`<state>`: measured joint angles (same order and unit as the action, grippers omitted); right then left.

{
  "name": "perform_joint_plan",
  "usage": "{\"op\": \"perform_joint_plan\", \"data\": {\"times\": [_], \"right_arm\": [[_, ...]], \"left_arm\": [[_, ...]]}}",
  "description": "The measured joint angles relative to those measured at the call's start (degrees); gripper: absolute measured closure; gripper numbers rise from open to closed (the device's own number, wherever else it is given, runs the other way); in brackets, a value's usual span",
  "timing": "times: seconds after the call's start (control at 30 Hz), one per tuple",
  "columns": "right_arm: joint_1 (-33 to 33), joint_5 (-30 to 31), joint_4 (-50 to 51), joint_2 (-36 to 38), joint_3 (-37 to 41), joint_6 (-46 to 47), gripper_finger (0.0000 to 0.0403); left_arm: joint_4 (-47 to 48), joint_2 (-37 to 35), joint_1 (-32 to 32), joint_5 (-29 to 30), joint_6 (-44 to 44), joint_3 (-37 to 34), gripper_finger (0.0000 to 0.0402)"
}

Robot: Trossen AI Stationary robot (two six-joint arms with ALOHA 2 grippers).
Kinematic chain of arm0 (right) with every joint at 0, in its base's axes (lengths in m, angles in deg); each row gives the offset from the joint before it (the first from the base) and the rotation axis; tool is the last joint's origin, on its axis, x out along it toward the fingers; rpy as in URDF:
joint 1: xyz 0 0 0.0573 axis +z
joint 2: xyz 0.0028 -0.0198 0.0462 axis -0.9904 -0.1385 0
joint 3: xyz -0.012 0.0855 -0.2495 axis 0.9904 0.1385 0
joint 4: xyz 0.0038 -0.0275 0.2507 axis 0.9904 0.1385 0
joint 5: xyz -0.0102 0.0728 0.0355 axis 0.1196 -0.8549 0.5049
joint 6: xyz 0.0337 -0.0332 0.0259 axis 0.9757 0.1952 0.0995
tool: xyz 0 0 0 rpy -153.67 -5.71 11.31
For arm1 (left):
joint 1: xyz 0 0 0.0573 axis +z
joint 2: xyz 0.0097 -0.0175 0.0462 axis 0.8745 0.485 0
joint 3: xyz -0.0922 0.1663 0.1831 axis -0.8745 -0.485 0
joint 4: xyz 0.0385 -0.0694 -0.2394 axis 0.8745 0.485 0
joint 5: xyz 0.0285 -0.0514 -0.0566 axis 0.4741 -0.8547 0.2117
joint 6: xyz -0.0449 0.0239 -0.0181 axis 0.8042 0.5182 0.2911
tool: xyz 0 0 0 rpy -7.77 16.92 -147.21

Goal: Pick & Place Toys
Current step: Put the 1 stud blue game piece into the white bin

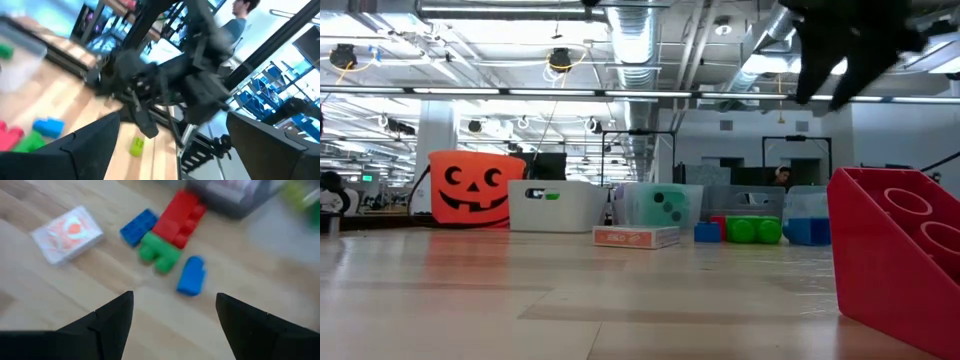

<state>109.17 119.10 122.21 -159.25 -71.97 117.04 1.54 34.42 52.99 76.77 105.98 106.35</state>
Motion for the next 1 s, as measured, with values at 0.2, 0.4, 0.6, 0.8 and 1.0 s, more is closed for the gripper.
{"op": "perform_joint_plan", "data": {"times": [0.2,0.4,0.6,0.8,1.0], "right_arm": [[0.1,-1.8,-23.4,11.0,21.2,4.1,0.0127],[0.1,-1.2,-24.0,12.9,28.7,13.4,0.0127],[-2.9,-1.5,-28.5,10.8,30.1,12.4,0.0127],[-8.6,-5.3,-32.7,6.1,30.3,7.6,0.0127],[-12.5,-8.9,-34.8,0.9,30.3,6.6,0.0127]], "left_arm": [[0.8,-4.0,1.8,0.2,-3.4,0.0,0.0042],[0.6,-5.4,2.9,0.5,-3.7,0.2,0.0042],[1.5,-5.4,3.3,0.5,-3.8,0.0,0.0042],[1.7,-5.3,3.3,0.5,-7.7,0.0,0.0042],[2.2,-5.3,3.3,0.5,-7.7,0.0,0.0042]]}}
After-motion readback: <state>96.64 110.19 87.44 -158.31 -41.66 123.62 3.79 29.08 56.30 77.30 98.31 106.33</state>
